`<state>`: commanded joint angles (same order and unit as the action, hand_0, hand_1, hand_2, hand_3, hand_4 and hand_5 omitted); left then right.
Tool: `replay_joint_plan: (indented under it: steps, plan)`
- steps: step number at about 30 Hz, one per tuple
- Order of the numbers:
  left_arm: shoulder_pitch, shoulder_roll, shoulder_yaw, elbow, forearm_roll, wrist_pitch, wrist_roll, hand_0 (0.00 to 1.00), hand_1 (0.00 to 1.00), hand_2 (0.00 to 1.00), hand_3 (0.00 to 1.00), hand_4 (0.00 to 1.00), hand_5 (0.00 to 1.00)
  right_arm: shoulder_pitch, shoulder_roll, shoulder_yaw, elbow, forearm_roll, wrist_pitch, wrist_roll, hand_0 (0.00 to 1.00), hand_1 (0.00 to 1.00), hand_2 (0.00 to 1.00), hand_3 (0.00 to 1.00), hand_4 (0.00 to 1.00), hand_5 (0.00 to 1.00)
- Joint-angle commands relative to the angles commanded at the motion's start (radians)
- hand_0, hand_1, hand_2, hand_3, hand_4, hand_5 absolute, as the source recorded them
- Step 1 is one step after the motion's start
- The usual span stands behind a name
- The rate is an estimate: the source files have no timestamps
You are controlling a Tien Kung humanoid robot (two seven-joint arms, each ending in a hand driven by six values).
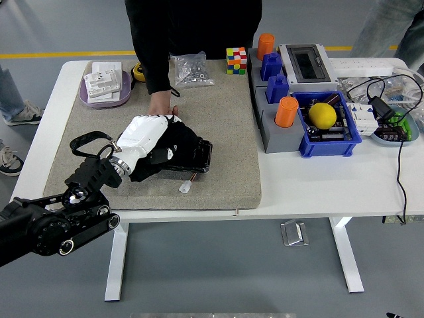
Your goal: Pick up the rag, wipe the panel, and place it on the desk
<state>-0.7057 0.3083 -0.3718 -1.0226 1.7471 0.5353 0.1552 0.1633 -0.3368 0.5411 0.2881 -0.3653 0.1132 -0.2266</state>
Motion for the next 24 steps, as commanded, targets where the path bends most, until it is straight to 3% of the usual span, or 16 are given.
replay_joint_plan:
  steps: [17, 24]
  plan:
    - [0.042, 0.078, -0.081, 0.037, 0.016, 0.001, -0.010, 0.214, 0.141, 0.659, 0.683, 0.463, 0.002, -0.002, 0.006, 0.010, 0.002, -0.004, -0.003, -0.002, 0.785, 0.703, 0.725, 0.662, 0.998, 0.559]
    - [0.052, 0.097, -0.101, 0.048, 0.020, 0.003, -0.011, 0.213, 0.140, 0.657, 0.682, 0.464, 0.002, -0.002, 0.007, 0.012, 0.002, -0.005, -0.003, -0.003, 0.784, 0.703, 0.725, 0.662, 0.998, 0.560]
